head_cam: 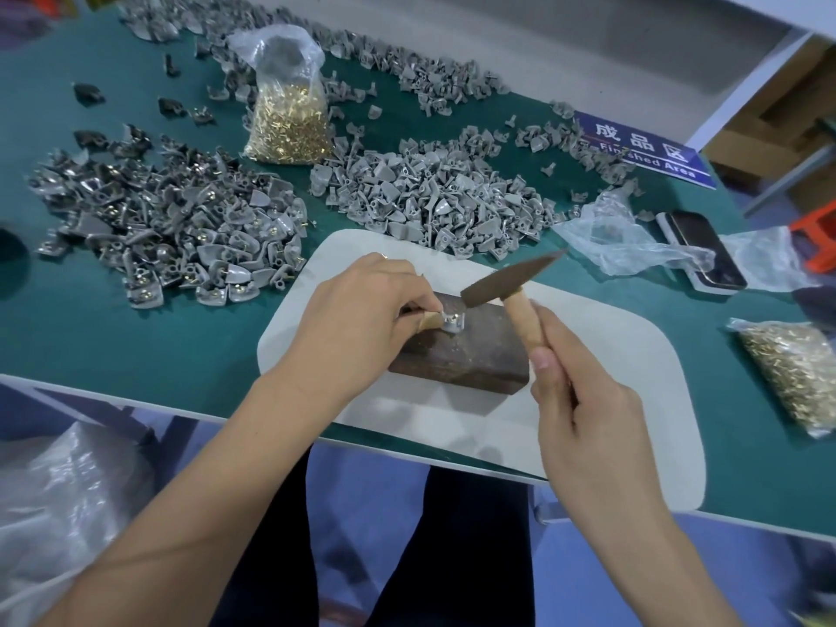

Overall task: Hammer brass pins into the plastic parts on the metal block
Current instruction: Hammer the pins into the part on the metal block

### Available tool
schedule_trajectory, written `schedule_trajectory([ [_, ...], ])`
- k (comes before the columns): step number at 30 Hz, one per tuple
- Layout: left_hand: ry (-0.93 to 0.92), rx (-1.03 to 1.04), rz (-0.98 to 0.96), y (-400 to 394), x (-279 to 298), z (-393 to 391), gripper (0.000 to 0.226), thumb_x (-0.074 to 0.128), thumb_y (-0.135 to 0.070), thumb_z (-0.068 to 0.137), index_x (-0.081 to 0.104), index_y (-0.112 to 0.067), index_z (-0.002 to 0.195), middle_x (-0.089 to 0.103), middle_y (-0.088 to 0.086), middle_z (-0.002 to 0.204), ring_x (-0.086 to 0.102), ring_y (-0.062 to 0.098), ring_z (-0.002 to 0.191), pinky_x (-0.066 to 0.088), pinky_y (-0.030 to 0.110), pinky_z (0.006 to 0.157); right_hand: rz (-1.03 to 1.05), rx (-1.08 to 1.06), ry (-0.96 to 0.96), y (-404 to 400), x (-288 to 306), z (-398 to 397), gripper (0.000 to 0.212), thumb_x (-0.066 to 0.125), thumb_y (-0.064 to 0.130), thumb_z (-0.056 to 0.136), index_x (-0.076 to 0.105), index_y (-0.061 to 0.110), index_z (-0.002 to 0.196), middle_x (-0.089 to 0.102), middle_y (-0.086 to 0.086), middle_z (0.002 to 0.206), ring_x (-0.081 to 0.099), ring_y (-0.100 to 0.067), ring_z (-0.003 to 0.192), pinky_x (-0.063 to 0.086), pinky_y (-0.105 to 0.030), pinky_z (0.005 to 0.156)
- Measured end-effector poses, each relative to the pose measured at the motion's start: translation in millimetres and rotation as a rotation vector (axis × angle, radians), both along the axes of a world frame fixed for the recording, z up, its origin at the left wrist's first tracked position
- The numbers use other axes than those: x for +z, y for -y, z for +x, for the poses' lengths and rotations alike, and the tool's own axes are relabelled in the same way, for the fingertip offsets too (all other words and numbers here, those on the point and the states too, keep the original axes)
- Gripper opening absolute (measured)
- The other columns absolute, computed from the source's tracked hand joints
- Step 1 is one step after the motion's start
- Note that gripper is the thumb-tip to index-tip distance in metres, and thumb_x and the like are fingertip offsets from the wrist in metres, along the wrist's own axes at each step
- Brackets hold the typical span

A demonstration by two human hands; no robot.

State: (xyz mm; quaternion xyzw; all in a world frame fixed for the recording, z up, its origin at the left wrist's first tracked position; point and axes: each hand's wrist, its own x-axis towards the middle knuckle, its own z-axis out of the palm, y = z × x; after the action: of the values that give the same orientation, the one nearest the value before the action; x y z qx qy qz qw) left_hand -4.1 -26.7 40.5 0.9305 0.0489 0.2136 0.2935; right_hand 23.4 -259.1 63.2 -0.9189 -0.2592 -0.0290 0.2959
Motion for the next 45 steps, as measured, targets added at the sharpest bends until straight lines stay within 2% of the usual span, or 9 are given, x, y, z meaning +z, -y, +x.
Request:
schedule_trajectory([
  [6, -0.024, -0.033, -0.005, -5.7, 0.3, 1.1, 0.006, 0.078, -0.037, 0.085, 0.074, -0.032, 0.087, 0.054, -0.019, 0.076, 0.049, 0.010, 0.088, 0.047, 0.037, 0.071, -0.006, -0.004, -0.010, -3.7, 1.8, 1.9, 0.042, 0.030, 0.055, 0.102, 0.043, 0.061, 0.142, 0.057, 0.010, 0.065, 0.050, -0.015, 0.058, 0.045, -0.033, 0.055],
  [14, -0.014, -0.056, -0.016, -7.8, -0.5, 3.4, 0.007, 0.078, -0.037, 0.085, 0.075, -0.031, 0.086, 0.061, -0.015, 0.080, 0.051, 0.013, 0.088, 0.051, 0.041, 0.073, -0.011, 0.021, -0.027, -5.6, 1.7, 3.6, 0.040, 0.033, 0.053, 0.104, 0.046, 0.057, 0.142, 0.056, 0.024, 0.065, 0.050, -0.010, 0.059, 0.042, -0.025, 0.055],
  [18, -0.002, -0.066, -0.032, -7.3, 0.5, 3.3, 0.006, 0.079, -0.034, 0.085, 0.076, -0.029, 0.087, 0.062, -0.014, 0.081, 0.053, 0.014, 0.088, 0.051, 0.042, 0.073, -0.012, 0.049, -0.055, -7.5, 7.7, 2.3, 0.037, 0.034, 0.051, 0.104, 0.044, 0.072, 0.132, 0.059, 0.011, 0.065, 0.049, -0.013, 0.056, 0.044, -0.028, 0.053],
  [21, -0.009, -0.065, -0.051, -6.6, -0.5, 1.7, 0.004, 0.078, -0.033, 0.085, 0.076, -0.029, 0.087, 0.062, -0.014, 0.081, 0.053, 0.014, 0.088, 0.050, 0.041, 0.075, 0.059, -0.004, -0.054, -1.2, 11.4, 9.4, 0.037, 0.036, 0.048, 0.106, 0.051, 0.056, 0.140, 0.056, 0.027, 0.069, 0.051, -0.007, 0.062, 0.035, -0.017, 0.053],
  [23, -0.015, -0.055, -0.059, -6.8, -1.5, 0.4, 0.004, 0.077, -0.034, 0.086, 0.076, -0.030, 0.087, 0.062, -0.014, 0.080, 0.052, 0.013, 0.089, 0.051, 0.041, 0.075, 0.069, -0.141, 0.009, 3.4, 12.2, 19.7, 0.038, 0.036, 0.048, 0.107, 0.048, 0.053, 0.143, 0.055, 0.032, 0.080, 0.050, -0.004, 0.072, 0.038, -0.024, 0.058],
  [28, -0.013, -0.054, -0.082, -3.7, -1.2, -1.9, 0.002, 0.074, -0.035, 0.088, 0.074, -0.034, 0.088, 0.063, -0.016, 0.087, 0.051, 0.008, 0.094, 0.052, 0.040, 0.076, -0.212, -0.343, 0.015, 11.4, 1.5, 52.2, 0.055, 0.041, 0.017, 0.104, 0.042, 0.043, 0.153, 0.056, -0.005, 0.105, 0.054, -0.032, 0.089, 0.044, -0.042, 0.071],
  [33, 0.107, 0.179, -0.108, -32.4, -7.6, -25.5, 0.003, 0.069, -0.034, 0.091, 0.070, -0.031, 0.091, 0.062, -0.018, 0.093, 0.053, 0.010, 0.099, 0.048, 0.036, 0.078, -0.594, -0.300, 0.045, 14.8, -12.1, 55.3, 0.074, 0.042, 0.008, 0.097, 0.029, 0.048, 0.158, 0.050, -0.008, 0.103, 0.044, -0.035, 0.100, 0.035, -0.042, 0.081],
  [39, 0.042, 0.440, 0.075, -92.1, -4.6, -42.4, 0.012, 0.071, -0.029, 0.089, 0.073, -0.018, 0.088, 0.068, 0.001, 0.102, 0.054, 0.032, 0.114, 0.034, 0.040, 0.102, -0.240, -0.270, 0.142, -14.7, 2.2, 72.0, 0.027, 0.058, 0.022, 0.099, 0.072, 0.018, 0.122, 0.068, -0.016, 0.106, 0.057, -0.041, 0.103, 0.048, -0.046, 0.089],
  [45, -0.068, 0.491, 0.040, -127.7, 8.3, -36.0, 0.013, 0.074, -0.033, 0.087, 0.074, -0.020, 0.087, 0.066, 0.007, 0.110, 0.043, 0.034, 0.124, 0.034, 0.044, 0.104, -0.132, 0.018, -0.033, -125.2, 22.5, 84.6, 0.012, 0.067, 0.034, 0.094, 0.076, 0.032, 0.102, 0.073, 0.015, 0.091, 0.067, -0.012, 0.089, 0.055, -0.034, 0.080],
])
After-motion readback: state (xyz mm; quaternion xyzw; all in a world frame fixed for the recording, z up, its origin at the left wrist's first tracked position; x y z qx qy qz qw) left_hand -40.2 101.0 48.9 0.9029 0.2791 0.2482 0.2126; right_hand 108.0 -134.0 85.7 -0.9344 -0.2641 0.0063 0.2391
